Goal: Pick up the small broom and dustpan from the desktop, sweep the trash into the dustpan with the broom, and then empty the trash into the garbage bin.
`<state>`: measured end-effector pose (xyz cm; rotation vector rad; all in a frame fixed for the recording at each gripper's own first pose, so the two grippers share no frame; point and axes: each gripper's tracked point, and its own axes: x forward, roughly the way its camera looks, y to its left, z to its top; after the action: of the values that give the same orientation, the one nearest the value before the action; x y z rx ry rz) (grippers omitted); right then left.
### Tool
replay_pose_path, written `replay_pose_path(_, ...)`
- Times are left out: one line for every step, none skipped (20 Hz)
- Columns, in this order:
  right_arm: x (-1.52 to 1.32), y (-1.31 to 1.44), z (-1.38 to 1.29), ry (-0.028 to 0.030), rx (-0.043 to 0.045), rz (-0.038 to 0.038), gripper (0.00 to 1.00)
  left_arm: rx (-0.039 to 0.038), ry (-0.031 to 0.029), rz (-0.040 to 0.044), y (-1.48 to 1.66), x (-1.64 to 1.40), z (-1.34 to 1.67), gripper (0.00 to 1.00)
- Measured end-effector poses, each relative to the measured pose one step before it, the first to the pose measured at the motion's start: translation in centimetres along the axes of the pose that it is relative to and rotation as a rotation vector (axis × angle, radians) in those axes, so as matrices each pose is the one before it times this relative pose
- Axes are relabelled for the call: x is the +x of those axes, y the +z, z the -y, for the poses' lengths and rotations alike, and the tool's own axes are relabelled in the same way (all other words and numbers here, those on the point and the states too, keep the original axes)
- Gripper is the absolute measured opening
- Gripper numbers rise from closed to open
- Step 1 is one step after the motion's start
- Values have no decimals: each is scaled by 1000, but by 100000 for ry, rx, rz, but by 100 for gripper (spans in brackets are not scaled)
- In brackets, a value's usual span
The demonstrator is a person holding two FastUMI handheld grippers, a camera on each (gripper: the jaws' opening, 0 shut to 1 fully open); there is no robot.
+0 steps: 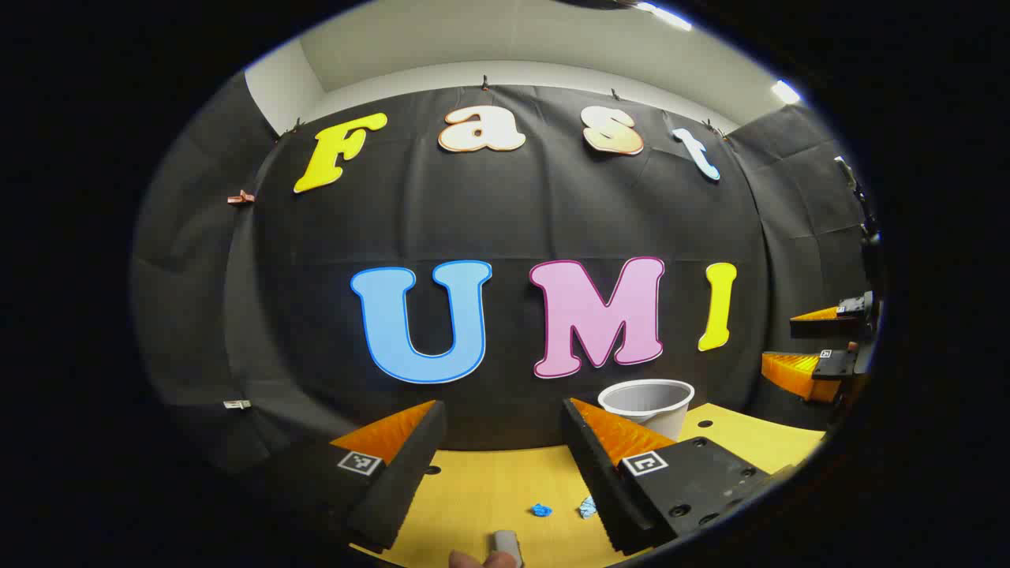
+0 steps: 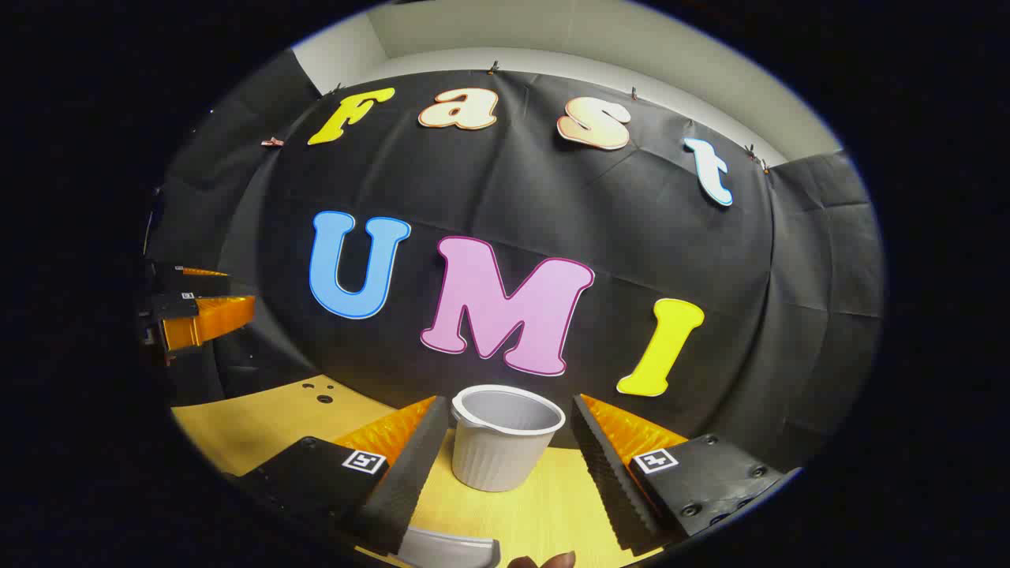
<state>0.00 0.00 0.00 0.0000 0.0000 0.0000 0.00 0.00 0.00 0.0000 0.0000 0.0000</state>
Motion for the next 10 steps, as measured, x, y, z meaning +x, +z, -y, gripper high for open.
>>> replay_pose_path(66,-223,-115,417,454,-272,97,-166,-400,-913,-163,139,320,95)
replay_pose_path(5,-229,60,237,303,-443,97,-116,-199,-736,-345,138,299,95)
replay_pose_path(112,-263,-47,371,286,-627,97,-146,-99,-794,-73,102,253,95)
replay_pose_path(-3,-100,35,438,463,-437,98,-436,-168,-789,-153,-90,169,95)
replay_pose_path(-80,-206,48,437,232,-350,97,-522,-234,-656,-7,-66,160,95)
replay_pose_path(-1,-104,80,8,-251,-265,97,-434,24,-716,-244,-73,69,95)
replay_pose_path(-59,-248,81,2,-284,-343,97,-245,224,-749,-141,2,26,95)
replay_pose_path(-57,-295,17,409,-125,-691,97,-231,176,-629,-253,19,131,95)
replay_pose_path(-27,-344,-41,611,47,-751,97,-260,71,-592,23,-62,40,95)
replay_pose_path(-60,-412,-122,744,22,-1137,97,-293,339,-678,-304,-15,-31,95)
